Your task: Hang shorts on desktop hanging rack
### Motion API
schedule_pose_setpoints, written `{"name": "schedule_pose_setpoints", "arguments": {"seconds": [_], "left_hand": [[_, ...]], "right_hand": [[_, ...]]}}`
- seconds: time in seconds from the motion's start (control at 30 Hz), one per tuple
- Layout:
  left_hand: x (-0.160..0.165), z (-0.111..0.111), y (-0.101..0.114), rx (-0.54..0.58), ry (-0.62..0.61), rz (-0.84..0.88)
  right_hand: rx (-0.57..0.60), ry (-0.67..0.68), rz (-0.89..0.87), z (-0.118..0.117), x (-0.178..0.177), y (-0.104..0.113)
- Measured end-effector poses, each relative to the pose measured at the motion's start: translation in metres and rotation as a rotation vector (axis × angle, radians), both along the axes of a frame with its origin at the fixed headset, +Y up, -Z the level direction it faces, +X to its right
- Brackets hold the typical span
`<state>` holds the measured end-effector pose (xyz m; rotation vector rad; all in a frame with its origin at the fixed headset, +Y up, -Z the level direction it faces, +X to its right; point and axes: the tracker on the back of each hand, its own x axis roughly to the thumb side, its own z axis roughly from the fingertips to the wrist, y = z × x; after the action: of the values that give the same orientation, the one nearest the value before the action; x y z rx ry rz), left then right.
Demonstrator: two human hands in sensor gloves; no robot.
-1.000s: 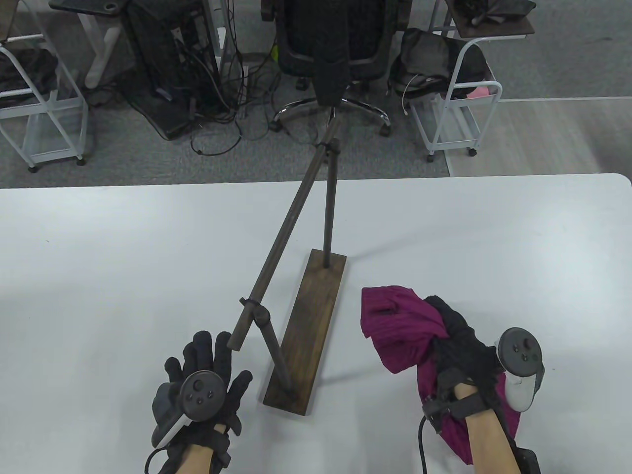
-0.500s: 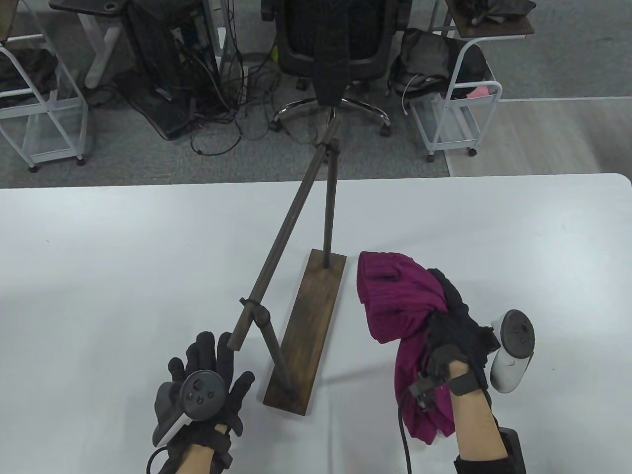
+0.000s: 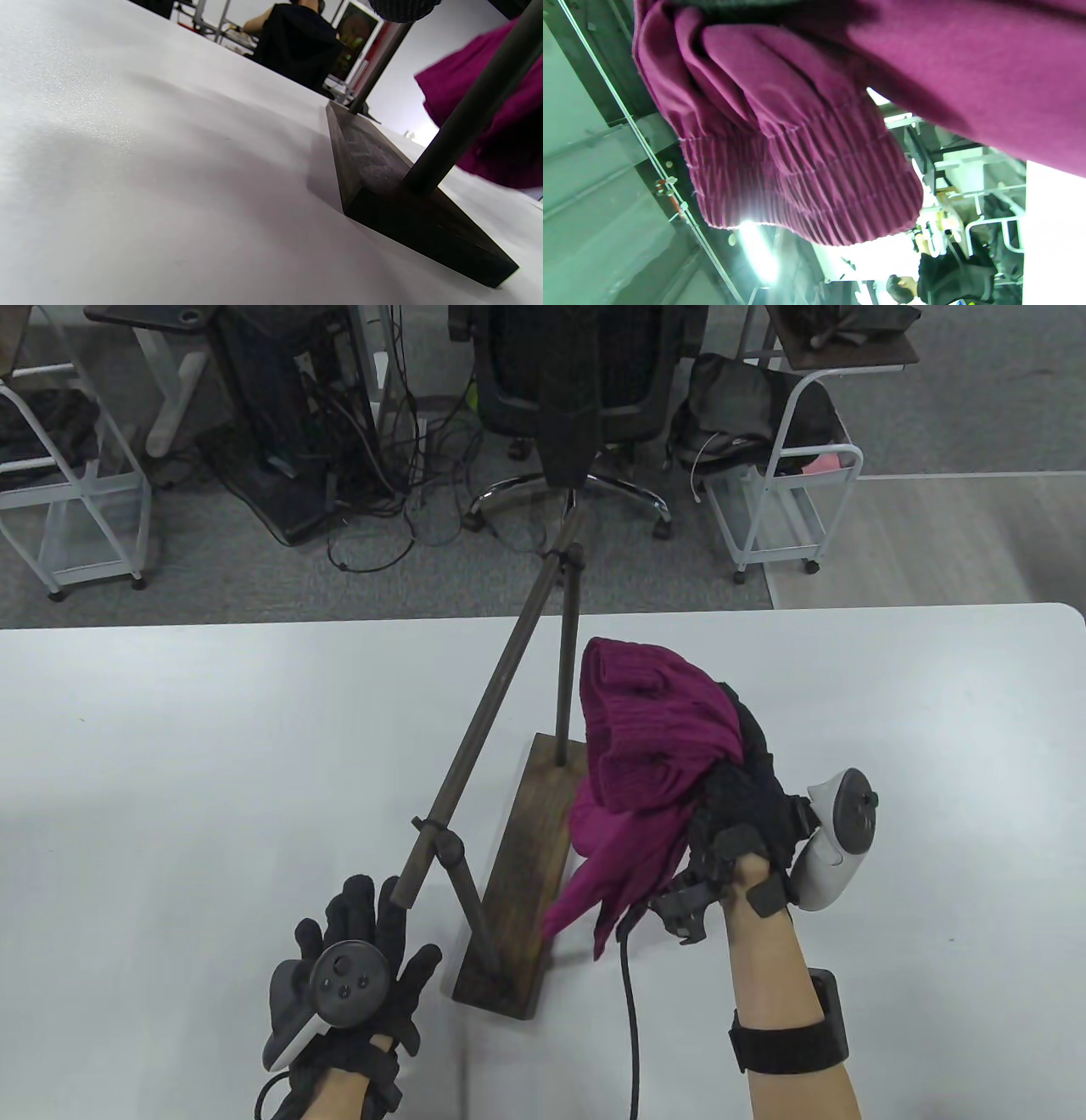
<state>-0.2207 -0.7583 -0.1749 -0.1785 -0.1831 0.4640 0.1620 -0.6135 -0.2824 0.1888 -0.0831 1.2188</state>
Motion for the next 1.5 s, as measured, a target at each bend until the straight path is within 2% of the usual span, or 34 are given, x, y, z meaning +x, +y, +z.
{"name": "schedule_pose_setpoints", "arguments": {"seconds": [0.27,0.43,0.53,0.93,1.03,1.27,1.4,1.5], "left_hand": [[0.001,0.0,-0.001,-0.01,-0.012,0.012],[0.004,0.0,0.0,-0.007,-0.025,0.007],[0.004,0.0,0.0,-0.009,-0.031,0.006],[0.005,-0.001,0.0,-0.018,-0.04,0.012],[0.005,-0.001,0.0,-0.021,-0.04,0.013],[0.006,0.0,0.0,-0.021,-0.042,0.012],[0.005,0.0,0.001,-0.013,-0.042,0.015],[0.005,0.0,0.001,-0.014,-0.044,0.015]], "right_hand": [[0.067,0.011,-0.053,-0.007,-0.032,0.067],[0.081,-0.034,0.004,-0.01,-0.052,0.103],[0.053,-0.092,0.08,-0.013,-0.062,0.118],[0.058,-0.182,0.229,-0.016,-0.095,0.142],[0.078,-0.264,0.384,-0.014,-0.1,0.145],[0.207,-0.345,0.755,-0.005,-0.121,0.154],[0.233,-0.282,1.001,-0.004,-0.131,0.155],[0.263,-0.24,1.102,-0.003,-0.137,0.154]]}}
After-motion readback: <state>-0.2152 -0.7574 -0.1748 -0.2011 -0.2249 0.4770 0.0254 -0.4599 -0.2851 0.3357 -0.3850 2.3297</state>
